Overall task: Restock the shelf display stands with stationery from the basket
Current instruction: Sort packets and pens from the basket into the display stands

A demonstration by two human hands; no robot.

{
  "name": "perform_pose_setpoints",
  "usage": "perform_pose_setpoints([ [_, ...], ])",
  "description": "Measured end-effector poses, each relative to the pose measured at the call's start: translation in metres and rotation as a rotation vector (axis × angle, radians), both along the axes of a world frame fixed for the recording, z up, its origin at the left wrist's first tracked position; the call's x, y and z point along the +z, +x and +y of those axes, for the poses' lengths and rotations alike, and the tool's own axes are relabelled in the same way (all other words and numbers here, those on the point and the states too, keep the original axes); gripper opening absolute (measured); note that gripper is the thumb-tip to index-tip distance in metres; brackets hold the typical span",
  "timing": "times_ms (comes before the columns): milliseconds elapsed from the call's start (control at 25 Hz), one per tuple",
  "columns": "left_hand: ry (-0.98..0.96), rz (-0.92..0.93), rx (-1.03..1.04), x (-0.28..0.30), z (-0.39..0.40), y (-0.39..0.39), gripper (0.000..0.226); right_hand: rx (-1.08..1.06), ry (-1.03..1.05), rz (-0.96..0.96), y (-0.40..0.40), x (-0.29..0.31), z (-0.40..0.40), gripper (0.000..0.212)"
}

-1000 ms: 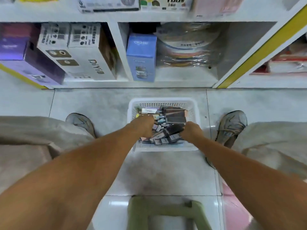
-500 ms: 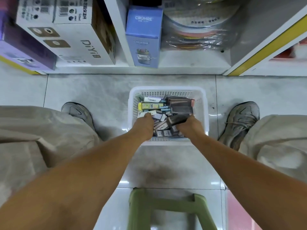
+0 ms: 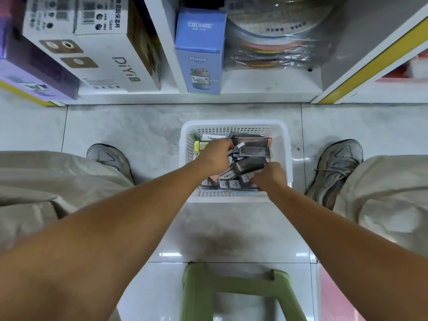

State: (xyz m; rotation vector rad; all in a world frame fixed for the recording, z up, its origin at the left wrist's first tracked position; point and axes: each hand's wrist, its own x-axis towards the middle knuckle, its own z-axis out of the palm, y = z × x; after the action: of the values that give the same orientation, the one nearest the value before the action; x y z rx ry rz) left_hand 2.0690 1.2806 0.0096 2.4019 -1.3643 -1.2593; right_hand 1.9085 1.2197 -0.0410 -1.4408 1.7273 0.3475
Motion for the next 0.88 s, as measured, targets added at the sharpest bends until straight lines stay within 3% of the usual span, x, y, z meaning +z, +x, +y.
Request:
perform_pose_setpoints([
  [120, 0.033, -0.06, -0.092, -0.02, -0.008, -0.013, 0.035, -0.187, 0.034, -0.082, 0.002, 0.001, 0.004, 0.004],
  [240, 0.08, -0.162, -0.189, -0.04, -0.015, -0.023, 0.055, -0.373, 0.087, -0.118, 0.009, -0.003, -0.002, 0.021],
  [400, 0.099, -0.177, -0.199, -0.05, -0.019, -0.025, 0.074, -0.406, 0.032, -0.151, 0.014, -0.009, 0.003, 0.048],
  [600, 0.146, -0.001, -0.194, -0.053, -0.022, -0.02, 0.082, -0.518, 0.084, -0.187, 0.013, -0.014, 0.004, 0.07],
  [680, 0.16, 0.106, -0.143, -0.053, -0.022, -0.017, 0.082, -0.583, 0.162, -0.256, 0.013, -0.015, 0.004, 0.065],
  [800, 0.199, 0.204, -0.124, -0.053, -0.024, -0.013, 0.077, -0.626, 0.273, -0.373, 0.013, -0.013, 0.008, 0.033],
  [880, 0.213, 0.248, -0.079, -0.053, -0.023, -0.009, 0.074, -0.663, 0.327, -0.455, 0.011, -0.01, 0.008, 0.032],
])
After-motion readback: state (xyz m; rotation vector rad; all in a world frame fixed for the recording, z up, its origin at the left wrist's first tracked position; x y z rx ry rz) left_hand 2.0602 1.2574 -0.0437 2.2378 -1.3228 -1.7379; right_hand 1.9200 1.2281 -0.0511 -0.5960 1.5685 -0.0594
